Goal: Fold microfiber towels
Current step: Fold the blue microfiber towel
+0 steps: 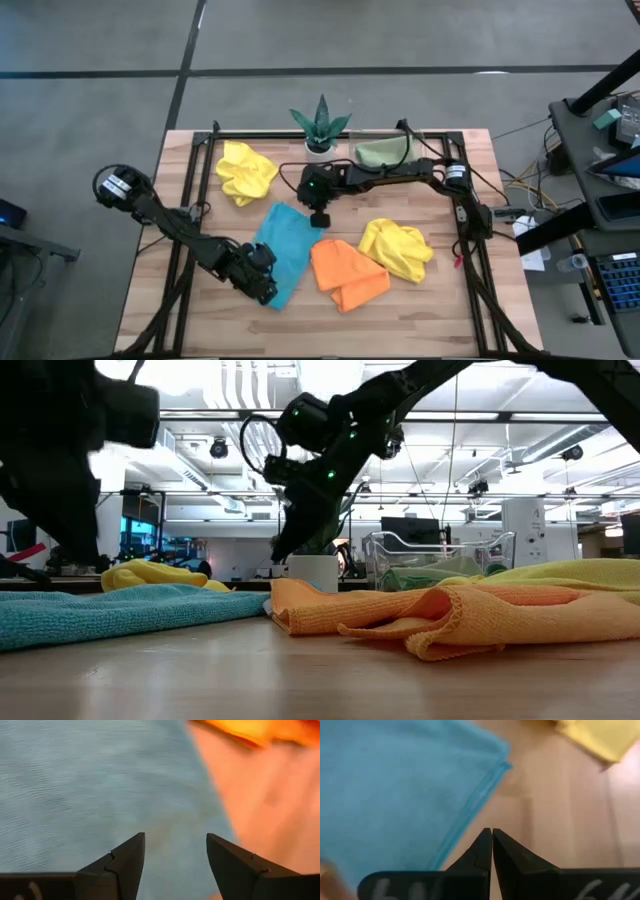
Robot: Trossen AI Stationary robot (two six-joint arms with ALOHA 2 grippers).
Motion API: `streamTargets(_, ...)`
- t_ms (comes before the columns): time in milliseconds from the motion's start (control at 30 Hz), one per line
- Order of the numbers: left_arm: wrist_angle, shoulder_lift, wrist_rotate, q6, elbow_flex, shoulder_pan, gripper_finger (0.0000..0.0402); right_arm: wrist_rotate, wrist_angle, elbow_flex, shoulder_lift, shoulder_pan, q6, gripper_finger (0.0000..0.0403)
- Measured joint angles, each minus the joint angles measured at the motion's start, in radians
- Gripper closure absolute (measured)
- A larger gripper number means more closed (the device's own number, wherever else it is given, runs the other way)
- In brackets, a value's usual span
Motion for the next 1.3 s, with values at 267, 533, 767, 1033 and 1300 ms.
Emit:
streamTargets(267,0.054,0.0,0.026,0.118,0.045,-0.039,0.0205,-0.001,0.068,-0.151,-0.134,0.069,0.018,0.0394)
streamTargets(533,0.106,0.028,0.046,0.259,0.046,-0.096,0.0205,0.0,0.218,-0.344,-0.239,0.169,-0.009,0.0394)
streamTargets(767,0.115,0.129,0.057,0.285,0.086,-0.165,0.0205,0.0,0.312,-0.45,-0.296,0.247,0.002,0.0394)
streamTargets(1033,0.036,0.164,0.156,0.33,0.086,-0.176,0.0205,0.002,0.383,-0.48,-0.3,0.27,0.088,0.0394)
streamTargets(1300,-0.12,0.163,0.121,0.458,0.064,-0.176,0.0205,0.026,0.381,-0.496,-0.3,0.314,0.146,0.0394)
